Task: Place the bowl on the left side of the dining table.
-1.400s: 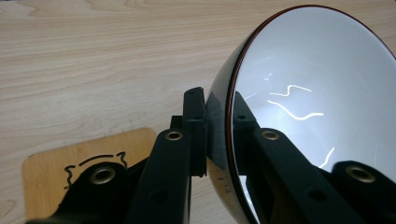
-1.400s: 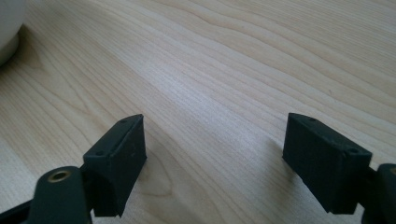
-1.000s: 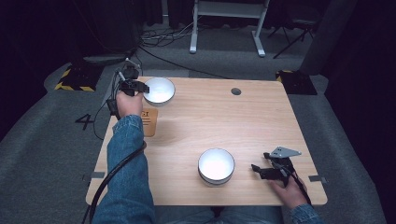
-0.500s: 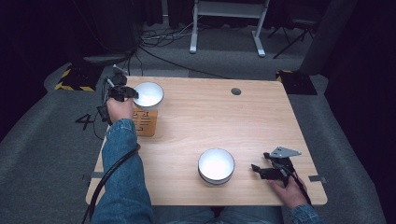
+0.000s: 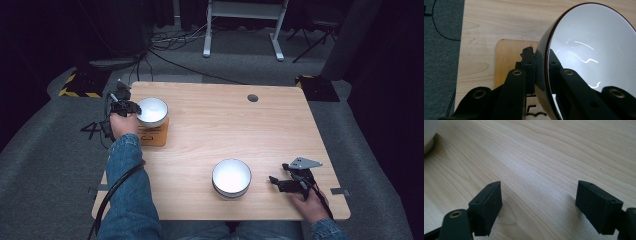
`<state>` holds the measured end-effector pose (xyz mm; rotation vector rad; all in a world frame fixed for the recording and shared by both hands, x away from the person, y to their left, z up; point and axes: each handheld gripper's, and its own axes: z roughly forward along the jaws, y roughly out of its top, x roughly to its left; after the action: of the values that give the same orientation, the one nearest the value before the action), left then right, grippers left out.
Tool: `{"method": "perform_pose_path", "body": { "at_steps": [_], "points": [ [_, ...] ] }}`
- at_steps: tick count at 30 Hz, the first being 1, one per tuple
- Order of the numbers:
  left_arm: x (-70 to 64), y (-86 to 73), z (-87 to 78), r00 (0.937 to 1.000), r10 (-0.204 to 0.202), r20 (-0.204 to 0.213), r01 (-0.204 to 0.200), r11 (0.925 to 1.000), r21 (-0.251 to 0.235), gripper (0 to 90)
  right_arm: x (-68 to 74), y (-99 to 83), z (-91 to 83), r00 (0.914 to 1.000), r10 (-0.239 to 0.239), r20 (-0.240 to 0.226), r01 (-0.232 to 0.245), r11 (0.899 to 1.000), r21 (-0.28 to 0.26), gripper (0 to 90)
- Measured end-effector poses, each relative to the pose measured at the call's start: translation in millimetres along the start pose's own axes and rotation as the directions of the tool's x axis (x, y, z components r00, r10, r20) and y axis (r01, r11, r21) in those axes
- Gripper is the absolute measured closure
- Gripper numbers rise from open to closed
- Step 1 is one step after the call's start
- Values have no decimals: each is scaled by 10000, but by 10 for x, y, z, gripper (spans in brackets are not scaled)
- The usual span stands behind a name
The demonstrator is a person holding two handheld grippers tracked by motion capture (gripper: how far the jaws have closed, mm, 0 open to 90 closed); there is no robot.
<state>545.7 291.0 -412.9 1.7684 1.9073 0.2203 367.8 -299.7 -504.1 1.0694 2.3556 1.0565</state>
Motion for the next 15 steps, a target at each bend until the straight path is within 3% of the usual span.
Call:
{"method": "perform_pose_path", "body": {
  "at_steps": [15],
  "points": [
    [193, -140, 158, 9990, -382, 211, 374, 9986, 364, 821, -2, 0, -2, 10000, -6, -2, 6, 10000, -2, 214]
  ]
}}
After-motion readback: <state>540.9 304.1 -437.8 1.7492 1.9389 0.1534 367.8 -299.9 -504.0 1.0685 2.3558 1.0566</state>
